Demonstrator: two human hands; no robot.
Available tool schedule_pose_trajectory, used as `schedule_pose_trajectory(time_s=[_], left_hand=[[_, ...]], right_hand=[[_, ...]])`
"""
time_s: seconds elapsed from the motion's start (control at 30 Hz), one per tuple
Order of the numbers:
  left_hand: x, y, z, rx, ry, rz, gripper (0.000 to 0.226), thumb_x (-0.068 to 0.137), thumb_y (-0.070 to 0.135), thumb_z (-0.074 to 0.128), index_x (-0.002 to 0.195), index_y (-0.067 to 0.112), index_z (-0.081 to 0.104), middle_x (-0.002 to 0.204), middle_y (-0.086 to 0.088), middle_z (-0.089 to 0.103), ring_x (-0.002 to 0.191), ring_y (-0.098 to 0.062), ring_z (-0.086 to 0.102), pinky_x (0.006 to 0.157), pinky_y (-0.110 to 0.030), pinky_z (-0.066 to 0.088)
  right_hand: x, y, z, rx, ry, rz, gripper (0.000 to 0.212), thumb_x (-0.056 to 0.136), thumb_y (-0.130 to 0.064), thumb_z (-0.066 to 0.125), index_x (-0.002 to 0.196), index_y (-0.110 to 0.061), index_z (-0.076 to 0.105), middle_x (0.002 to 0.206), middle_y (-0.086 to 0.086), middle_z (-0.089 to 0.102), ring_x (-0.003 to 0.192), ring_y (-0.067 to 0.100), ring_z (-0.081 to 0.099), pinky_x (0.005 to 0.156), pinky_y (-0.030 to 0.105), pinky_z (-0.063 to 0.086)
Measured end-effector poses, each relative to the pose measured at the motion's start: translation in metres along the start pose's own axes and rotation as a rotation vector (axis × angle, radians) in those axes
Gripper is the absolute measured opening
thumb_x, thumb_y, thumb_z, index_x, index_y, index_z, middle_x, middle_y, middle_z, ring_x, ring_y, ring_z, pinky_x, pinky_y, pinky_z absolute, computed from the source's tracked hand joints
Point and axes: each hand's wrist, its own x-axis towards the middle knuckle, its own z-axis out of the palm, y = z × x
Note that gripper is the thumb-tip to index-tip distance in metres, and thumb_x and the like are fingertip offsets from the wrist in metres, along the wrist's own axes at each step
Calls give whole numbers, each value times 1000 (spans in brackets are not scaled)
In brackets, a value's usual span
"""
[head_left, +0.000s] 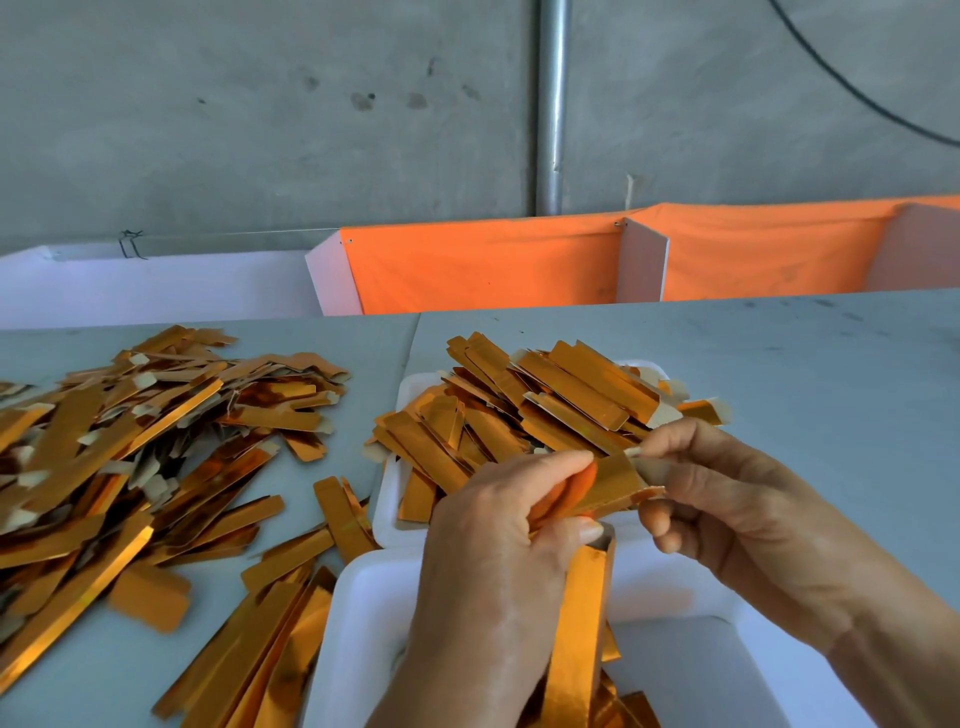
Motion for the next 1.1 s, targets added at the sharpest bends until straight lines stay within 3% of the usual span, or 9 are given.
schedule_pose_trajectory(time_s=[0.03, 0.17, 0.27, 0.37, 0.6, 0.7, 0.83, 1.0, 1.1], left_hand=[[0, -1, 0, -5, -2, -6, 43, 78, 28, 75, 113, 48, 62, 101, 39, 55, 104, 21, 44, 79, 6, 34], [-1, -3, 0, -16, -23, -56, 39, 77, 27, 75, 106, 51, 62, 96, 39, 55, 102, 20, 46, 76, 5, 37], [-1, -2, -2, -44, -50, -108, 36, 78, 29, 74, 102, 53, 61, 99, 34, 58, 101, 14, 51, 74, 0, 43], [0, -1, -4, -74, -78, -134, 35, 79, 28, 73, 97, 55, 60, 99, 30, 61, 98, 11, 54, 74, -3, 46], [0, 0, -9, -93, -119, -133, 36, 81, 26, 72, 90, 58, 58, 97, 32, 61, 97, 17, 52, 72, 1, 44], [-1, 1, -8, -26, -116, -86, 36, 81, 27, 71, 98, 56, 58, 99, 30, 60, 97, 11, 54, 75, -3, 46], [-2, 1, -6, 30, -110, -23, 42, 81, 25, 72, 116, 44, 59, 106, 28, 59, 101, 6, 55, 84, -10, 48], [-2, 3, -5, 127, -122, 28, 44, 83, 29, 70, 123, 42, 55, 113, 27, 57, 105, 6, 51, 85, -7, 45], [-2, 2, -5, 106, -128, 3, 42, 83, 29, 70, 121, 42, 57, 107, 28, 58, 101, 5, 53, 79, -2, 44]], right_hand=[[0, 0, 0, -27, -3, -25, 36, 53, -35, 90, 77, -16, 70, 62, 13, 60, 50, 17, 58, 47, 22, 50], [1, 1, 2, -169, 12, -123, 6, 72, -19, 66, 76, -19, 70, 67, 9, 63, 55, 18, 62, 51, 22, 50], [-1, 0, 1, -183, -4, -141, 9, 72, -21, 65, 78, -20, 71, 71, 7, 65, 59, 19, 64, 54, 22, 51], [-4, -5, 1, -179, -80, -124, 16, 71, -15, 78, 84, -16, 69, 79, 10, 66, 67, 23, 66, 56, 24, 52], [-5, -6, 2, -246, -95, -118, 15, 71, -14, 66, 84, -20, 67, 78, 13, 67, 72, 26, 67, 60, 26, 54], [-4, -4, 3, -260, -66, -112, 12, 76, -15, 76, 80, -20, 67, 74, 12, 67, 67, 25, 66, 60, 26, 54], [-4, -3, 5, -347, -25, -137, 10, 69, -16, 73, 71, -21, 65, 59, 5, 60, 53, 16, 57, 53, 20, 48], [-5, 0, 4, -502, -3, -142, 12, 75, -24, 76, 70, -21, 65, 58, 1, 51, 52, 10, 46, 52, 17, 43], [-5, 1, 0, -397, 9, -101, 28, 84, -38, 53, 78, -16, 69, 62, 7, 50, 53, 16, 44, 51, 20, 41]])
